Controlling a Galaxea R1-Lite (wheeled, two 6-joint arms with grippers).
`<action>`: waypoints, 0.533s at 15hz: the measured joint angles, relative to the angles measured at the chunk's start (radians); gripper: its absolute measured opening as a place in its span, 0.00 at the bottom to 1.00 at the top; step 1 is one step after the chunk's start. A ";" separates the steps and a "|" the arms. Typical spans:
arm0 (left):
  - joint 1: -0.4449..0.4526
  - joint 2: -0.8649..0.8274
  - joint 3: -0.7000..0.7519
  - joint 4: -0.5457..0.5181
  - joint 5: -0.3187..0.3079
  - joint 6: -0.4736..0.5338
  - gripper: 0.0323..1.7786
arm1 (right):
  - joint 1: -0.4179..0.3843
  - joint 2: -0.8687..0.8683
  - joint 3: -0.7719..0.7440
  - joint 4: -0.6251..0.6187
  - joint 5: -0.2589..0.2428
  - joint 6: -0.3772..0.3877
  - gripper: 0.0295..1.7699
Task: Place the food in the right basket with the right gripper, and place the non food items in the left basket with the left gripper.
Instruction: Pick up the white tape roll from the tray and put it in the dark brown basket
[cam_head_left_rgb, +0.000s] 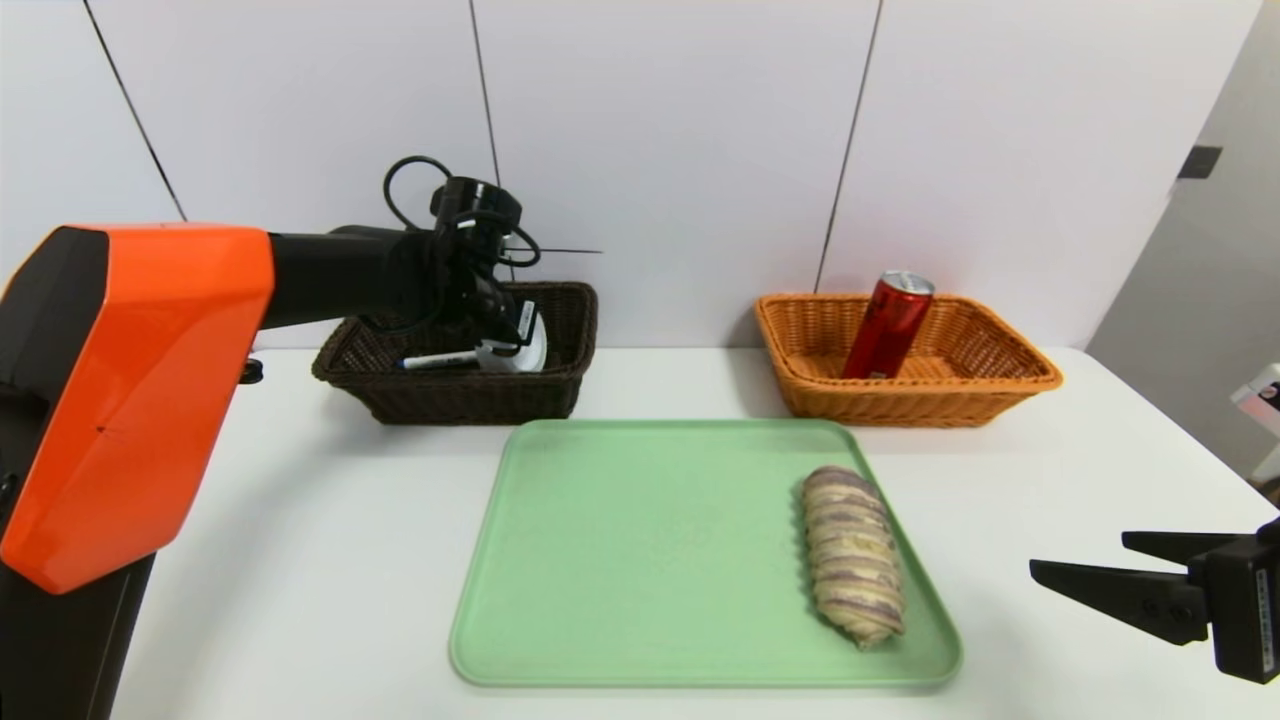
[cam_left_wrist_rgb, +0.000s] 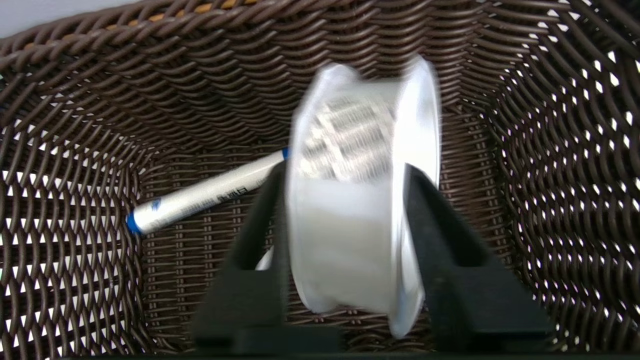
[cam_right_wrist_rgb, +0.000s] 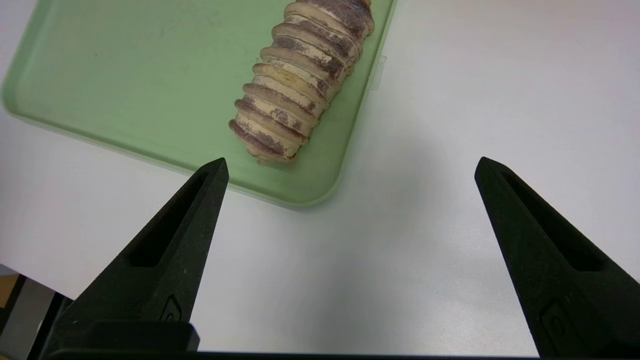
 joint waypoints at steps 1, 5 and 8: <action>0.000 0.002 0.000 0.000 0.000 -0.001 0.50 | -0.003 0.000 0.000 0.000 0.000 0.000 0.96; 0.000 -0.011 0.000 -0.005 -0.003 -0.001 0.69 | -0.009 0.000 0.000 0.000 0.000 0.000 0.96; 0.000 -0.075 0.000 -0.003 -0.006 0.007 0.77 | -0.009 -0.002 -0.001 0.000 0.000 -0.001 0.96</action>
